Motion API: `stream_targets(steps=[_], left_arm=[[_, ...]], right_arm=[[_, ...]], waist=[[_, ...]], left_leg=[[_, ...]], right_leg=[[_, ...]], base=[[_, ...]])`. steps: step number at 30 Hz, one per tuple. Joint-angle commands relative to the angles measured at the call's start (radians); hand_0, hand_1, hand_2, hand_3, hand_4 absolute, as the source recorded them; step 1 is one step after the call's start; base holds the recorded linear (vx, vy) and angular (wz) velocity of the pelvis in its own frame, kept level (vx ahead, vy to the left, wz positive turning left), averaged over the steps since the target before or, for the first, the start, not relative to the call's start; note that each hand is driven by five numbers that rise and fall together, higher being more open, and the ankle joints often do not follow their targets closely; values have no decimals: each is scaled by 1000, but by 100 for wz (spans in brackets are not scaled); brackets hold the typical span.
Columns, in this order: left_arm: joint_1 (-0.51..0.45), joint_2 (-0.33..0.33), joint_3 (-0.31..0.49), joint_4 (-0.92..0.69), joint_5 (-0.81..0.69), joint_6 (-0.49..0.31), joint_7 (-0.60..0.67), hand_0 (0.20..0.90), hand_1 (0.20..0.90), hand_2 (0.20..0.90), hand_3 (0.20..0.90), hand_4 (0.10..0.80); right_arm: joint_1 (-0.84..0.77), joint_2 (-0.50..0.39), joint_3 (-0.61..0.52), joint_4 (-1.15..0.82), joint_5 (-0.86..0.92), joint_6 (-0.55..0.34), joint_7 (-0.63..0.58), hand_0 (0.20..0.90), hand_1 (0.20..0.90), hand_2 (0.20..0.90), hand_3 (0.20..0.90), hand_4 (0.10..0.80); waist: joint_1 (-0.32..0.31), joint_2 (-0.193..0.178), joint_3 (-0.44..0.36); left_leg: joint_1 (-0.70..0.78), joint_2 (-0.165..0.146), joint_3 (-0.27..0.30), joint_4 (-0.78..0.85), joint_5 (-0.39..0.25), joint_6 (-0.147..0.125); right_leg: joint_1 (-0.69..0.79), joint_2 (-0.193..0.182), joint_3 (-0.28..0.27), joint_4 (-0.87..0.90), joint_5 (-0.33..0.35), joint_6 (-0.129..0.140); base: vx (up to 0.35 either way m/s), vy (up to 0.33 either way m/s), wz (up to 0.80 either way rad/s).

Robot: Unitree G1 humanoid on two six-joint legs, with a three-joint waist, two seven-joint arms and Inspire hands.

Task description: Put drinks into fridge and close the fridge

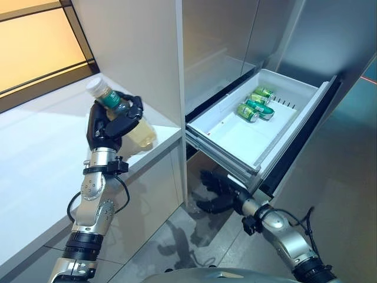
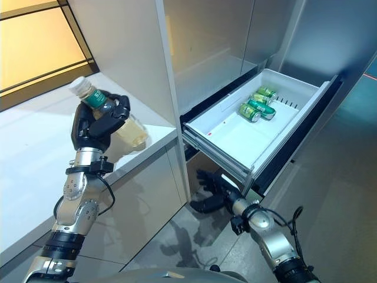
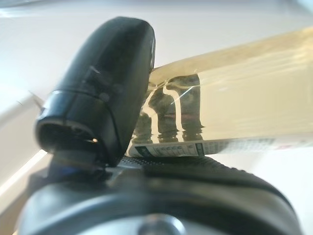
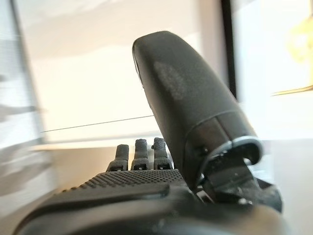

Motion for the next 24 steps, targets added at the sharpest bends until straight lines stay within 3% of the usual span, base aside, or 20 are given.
stream_targets(steps=[1, 8, 16, 24], left_arm=[[-217, 67, -1, -185, -93, -152, -147, 300, 300, 300, 200, 100], [-227, 92, -18, -247, -179, -47, -267, 300, 300, 300, 200, 100], [-269, 107, -96, -251, -113, 47, -260, 300, 300, 300, 200, 100], [-322, 131, -187, -182, -24, 58, -203, 300, 300, 300, 200, 100]], right_arm=[[-194, -10, -121, -186, 166, -27, 26, 900, 900, 900, 900, 800], [-255, -65, -194, -300, 302, 32, 79, 900, 900, 900, 900, 800], [-305, -108, -186, -377, 407, 98, 144, 900, 900, 900, 900, 800], [-349, -158, -107, -363, 368, 172, 207, 900, 900, 900, 900, 800]], waist=[[-7, -12, -55], [-10, -18, -69], [-26, -26, -74], [-38, -31, -80]], left_leg=[[-25, -36, -75, 1, -56, 29], [-27, -33, -60, 1, -59, 28], [-19, -30, -35, 1, -63, 29], [-17, -27, -16, 1, -63, 27]], right_leg=[[-10, -43, -19, 58, -30, 81], [-10, -42, -12, 50, -26, 84], [-10, -44, -3, 43, -17, 86], [-12, -45, 3, 38, -9, 87]], base=[[-44, -6, -2], [-6, -1, 0], [-6, 0, -1], [-3, 0, 0]])
